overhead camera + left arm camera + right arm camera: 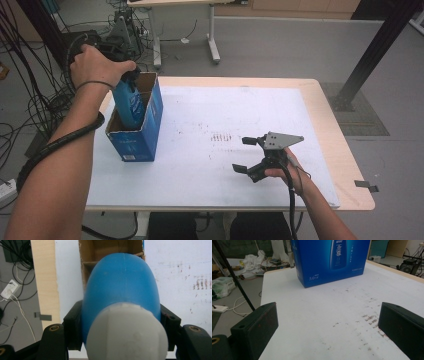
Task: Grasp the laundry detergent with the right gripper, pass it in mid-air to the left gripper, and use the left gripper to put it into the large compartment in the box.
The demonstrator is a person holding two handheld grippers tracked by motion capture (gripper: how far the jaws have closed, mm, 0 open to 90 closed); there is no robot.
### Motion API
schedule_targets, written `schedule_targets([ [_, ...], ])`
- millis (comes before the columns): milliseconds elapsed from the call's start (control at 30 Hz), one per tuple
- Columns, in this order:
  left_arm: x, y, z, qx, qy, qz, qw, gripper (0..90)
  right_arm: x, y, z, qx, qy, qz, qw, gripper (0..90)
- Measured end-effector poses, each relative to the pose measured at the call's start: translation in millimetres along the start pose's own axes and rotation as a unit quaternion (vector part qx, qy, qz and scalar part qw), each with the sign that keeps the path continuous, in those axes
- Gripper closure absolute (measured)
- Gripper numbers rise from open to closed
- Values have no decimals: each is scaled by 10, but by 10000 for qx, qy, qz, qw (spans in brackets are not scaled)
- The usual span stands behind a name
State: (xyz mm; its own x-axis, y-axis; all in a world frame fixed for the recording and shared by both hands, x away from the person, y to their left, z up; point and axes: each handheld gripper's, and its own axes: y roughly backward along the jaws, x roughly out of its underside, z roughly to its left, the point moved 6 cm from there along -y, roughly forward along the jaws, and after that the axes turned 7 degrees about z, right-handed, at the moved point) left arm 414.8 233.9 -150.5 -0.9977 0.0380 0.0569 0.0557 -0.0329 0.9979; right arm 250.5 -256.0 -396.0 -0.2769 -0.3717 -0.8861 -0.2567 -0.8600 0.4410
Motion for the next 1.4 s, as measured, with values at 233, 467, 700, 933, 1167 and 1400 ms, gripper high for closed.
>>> schedule_targets([
  [233, -24, -160, 18, 59, 24, 104, 9999, 376, 23, 7, -2, 15, -28, 9, 10000, 30],
  [467, -42, -286, 21, 57, 52, 206, 9998, 376, 30, -3, 2, 9, -32, 25, 10000, 34],
  [700, -56, -401, 8, 47, 80, 299, 9995, 376, 47, 4, 8, 25, -36, 17, 10000, 37],
  [933, -67, -520, 1, 92, 117, 390, 9991, 376, 57, 10, 14, 37, -26, 25, 10000, 39],
  [1167, -66, -619, -6, 83, 123, 455, 9989, 375, 64, 16, 17, 46, -43, 35, 10000, 41],
  [1400, -60, -723, 1, 89, 155, 496, 9986, 376, 71, 12, 23, 49, -51, 53, 10000, 43],
])
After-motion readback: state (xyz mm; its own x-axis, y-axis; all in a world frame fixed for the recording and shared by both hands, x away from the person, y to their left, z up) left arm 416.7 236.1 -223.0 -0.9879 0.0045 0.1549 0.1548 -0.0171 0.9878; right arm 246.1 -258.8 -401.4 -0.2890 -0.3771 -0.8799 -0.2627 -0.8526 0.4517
